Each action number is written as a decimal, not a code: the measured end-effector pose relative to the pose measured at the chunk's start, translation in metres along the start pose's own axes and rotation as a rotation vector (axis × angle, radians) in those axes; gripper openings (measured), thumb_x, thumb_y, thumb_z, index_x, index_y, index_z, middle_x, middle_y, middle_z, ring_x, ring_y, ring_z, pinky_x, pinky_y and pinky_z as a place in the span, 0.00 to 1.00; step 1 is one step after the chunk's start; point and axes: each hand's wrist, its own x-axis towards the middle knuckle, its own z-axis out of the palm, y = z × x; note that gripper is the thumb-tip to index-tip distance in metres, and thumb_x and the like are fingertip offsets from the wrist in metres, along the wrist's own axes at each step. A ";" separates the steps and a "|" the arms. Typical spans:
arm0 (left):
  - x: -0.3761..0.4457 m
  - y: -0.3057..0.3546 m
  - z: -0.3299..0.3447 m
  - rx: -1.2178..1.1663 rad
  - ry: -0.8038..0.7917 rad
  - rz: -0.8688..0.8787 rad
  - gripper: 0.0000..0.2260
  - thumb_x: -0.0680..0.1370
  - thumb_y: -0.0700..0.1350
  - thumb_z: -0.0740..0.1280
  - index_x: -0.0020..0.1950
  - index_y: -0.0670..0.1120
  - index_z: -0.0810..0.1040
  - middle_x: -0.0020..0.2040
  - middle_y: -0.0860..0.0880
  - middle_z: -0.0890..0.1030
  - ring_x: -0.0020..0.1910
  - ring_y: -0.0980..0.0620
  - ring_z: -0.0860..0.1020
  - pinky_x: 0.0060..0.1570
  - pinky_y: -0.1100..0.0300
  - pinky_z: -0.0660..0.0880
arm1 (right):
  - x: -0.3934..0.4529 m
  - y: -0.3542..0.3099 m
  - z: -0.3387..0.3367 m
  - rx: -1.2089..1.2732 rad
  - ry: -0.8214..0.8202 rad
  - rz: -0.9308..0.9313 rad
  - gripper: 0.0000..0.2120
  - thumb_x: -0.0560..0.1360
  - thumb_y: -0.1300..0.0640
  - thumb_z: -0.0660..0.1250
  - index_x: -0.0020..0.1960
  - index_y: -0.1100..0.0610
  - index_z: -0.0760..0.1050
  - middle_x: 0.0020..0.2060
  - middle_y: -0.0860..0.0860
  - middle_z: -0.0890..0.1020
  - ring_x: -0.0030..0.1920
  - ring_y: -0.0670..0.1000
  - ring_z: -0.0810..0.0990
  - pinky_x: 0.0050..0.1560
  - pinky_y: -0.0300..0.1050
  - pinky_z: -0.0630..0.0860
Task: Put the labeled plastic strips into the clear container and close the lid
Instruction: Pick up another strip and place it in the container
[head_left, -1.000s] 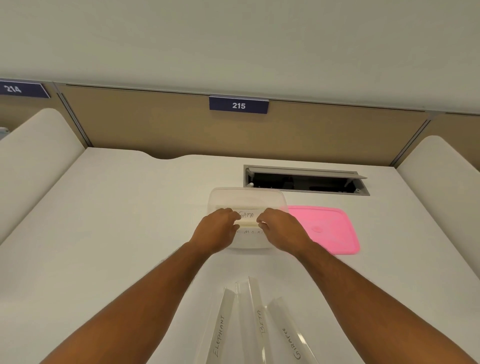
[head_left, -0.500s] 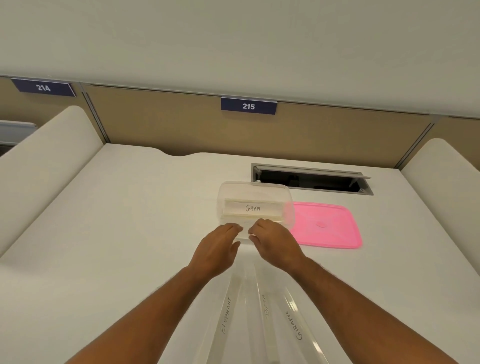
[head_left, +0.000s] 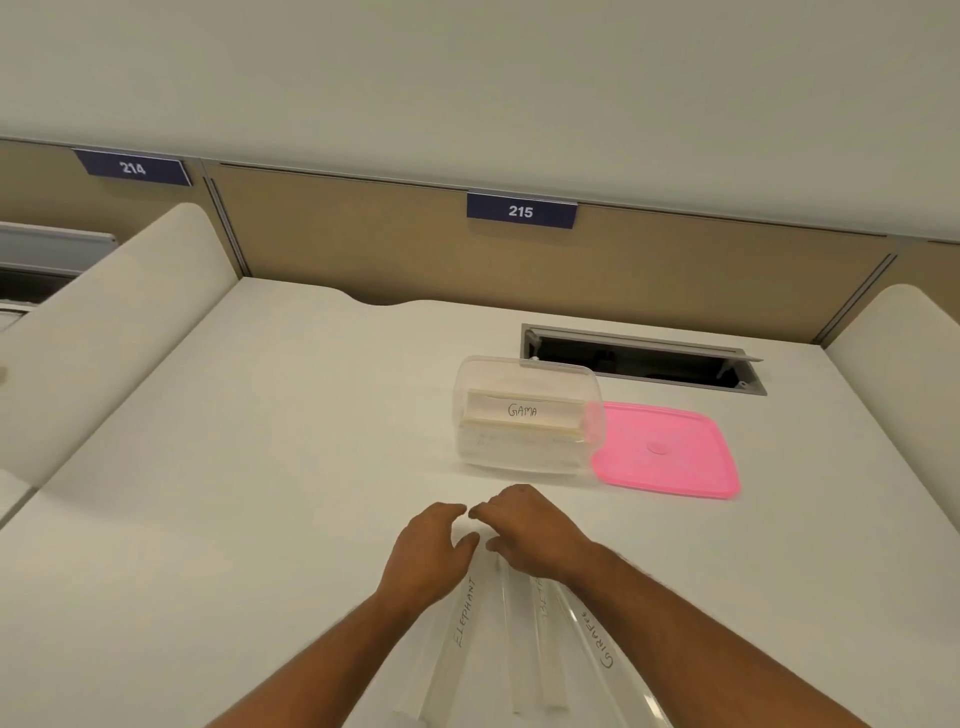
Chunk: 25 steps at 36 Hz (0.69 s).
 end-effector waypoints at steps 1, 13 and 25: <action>-0.003 -0.001 0.002 -0.010 -0.008 -0.011 0.23 0.78 0.56 0.67 0.71 0.51 0.73 0.68 0.54 0.76 0.65 0.56 0.74 0.64 0.62 0.69 | 0.001 -0.001 0.002 -0.001 -0.008 -0.004 0.21 0.76 0.54 0.71 0.68 0.52 0.73 0.53 0.52 0.84 0.57 0.55 0.78 0.68 0.50 0.66; -0.023 -0.005 0.013 -0.080 -0.085 -0.102 0.25 0.78 0.54 0.69 0.73 0.49 0.72 0.69 0.52 0.75 0.66 0.56 0.74 0.63 0.64 0.68 | 0.001 -0.010 0.011 0.182 -0.072 0.062 0.23 0.76 0.66 0.66 0.70 0.55 0.72 0.52 0.52 0.85 0.57 0.50 0.81 0.78 0.43 0.44; -0.023 -0.012 0.000 -0.210 -0.130 -0.152 0.25 0.76 0.52 0.70 0.72 0.47 0.73 0.66 0.54 0.77 0.62 0.62 0.75 0.59 0.68 0.69 | 0.005 -0.010 0.003 0.450 -0.159 0.282 0.18 0.80 0.57 0.65 0.68 0.48 0.72 0.55 0.45 0.81 0.76 0.55 0.62 0.71 0.45 0.59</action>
